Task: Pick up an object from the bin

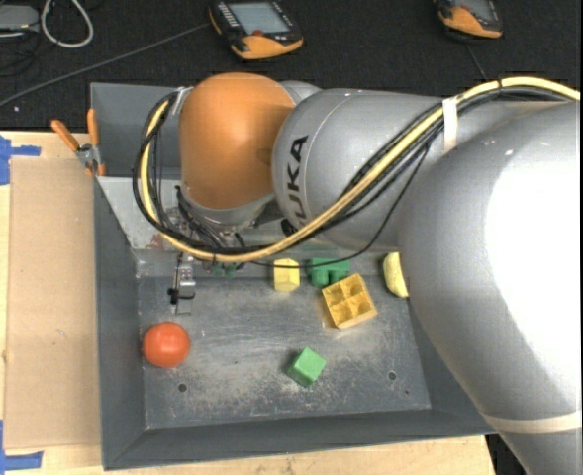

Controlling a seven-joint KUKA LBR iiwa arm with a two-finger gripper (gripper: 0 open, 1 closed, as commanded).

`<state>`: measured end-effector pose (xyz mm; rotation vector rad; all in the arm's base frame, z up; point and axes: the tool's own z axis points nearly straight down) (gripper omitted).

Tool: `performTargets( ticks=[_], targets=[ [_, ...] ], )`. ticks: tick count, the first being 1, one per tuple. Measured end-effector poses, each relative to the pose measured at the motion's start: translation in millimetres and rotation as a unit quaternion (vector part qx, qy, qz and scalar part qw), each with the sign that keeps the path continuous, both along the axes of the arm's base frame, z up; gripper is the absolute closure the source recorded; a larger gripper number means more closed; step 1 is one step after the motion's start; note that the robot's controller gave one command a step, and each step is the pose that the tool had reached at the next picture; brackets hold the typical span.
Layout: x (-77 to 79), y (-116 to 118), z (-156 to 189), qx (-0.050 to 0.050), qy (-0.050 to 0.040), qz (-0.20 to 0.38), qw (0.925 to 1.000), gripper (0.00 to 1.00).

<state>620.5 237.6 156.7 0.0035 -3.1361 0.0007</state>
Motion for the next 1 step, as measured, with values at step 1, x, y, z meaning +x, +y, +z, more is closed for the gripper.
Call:
performTargets(
  ticks=[1],
  targets=[
    [1.8,-0.9,2.7,0.001,-0.0024,-0.002,1.0,0.0]
  ],
)
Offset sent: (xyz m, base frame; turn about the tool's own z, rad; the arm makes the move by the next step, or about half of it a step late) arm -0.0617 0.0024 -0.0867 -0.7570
